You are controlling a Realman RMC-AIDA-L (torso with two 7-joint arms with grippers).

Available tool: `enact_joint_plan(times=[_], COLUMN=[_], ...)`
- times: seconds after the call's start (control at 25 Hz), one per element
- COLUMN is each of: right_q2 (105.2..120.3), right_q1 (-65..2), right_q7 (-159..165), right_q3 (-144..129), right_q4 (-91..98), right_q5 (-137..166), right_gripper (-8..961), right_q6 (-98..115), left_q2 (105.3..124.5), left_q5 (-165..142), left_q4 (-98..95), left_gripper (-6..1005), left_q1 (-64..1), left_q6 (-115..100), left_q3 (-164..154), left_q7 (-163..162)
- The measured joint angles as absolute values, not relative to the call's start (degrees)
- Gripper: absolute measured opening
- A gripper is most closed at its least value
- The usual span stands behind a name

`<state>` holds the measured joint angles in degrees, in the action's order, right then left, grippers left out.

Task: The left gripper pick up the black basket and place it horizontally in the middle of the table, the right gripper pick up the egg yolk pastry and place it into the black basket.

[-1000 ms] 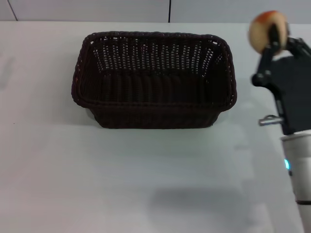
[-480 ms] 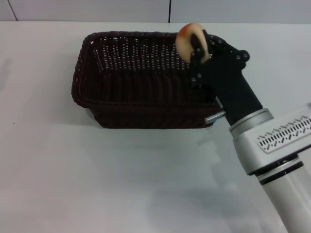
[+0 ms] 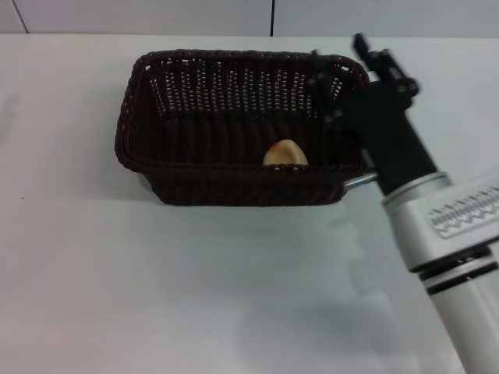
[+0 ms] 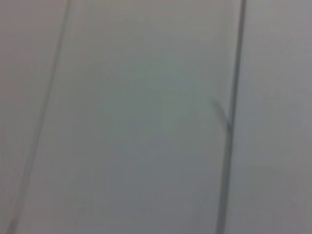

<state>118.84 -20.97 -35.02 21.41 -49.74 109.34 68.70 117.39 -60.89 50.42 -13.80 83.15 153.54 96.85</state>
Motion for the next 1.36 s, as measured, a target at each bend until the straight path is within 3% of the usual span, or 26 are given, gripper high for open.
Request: enact_joint_plan(times=[0.28, 0.72, 1.36], right_q2=[119.2, 119.14, 119.17], right_q1=[-13.8, -3.9, -6.1], right_q7=[-37.2, -38.7, -38.2], right_q3=[24.4, 32.8, 35.3], right_q4=[-51.0, -52.3, -46.7], right_q5=[108.9, 108.6, 102.0], right_gripper=[513, 514, 513], right_q6=[83.2, 95.6, 95.4], left_q2=[117.65, 117.75, 118.16], left_q5=[-61.1, -61.1, -59.9], left_q4=[49.7, 43.8, 28.9], left_gripper=[445, 445, 445], left_q1=[-13.4, -12.9, -13.7], left_q6=[82.7, 82.3, 82.3], left_q3=[153.5, 155.3, 156.6], left_q7=[97.4, 102.4, 125.0])
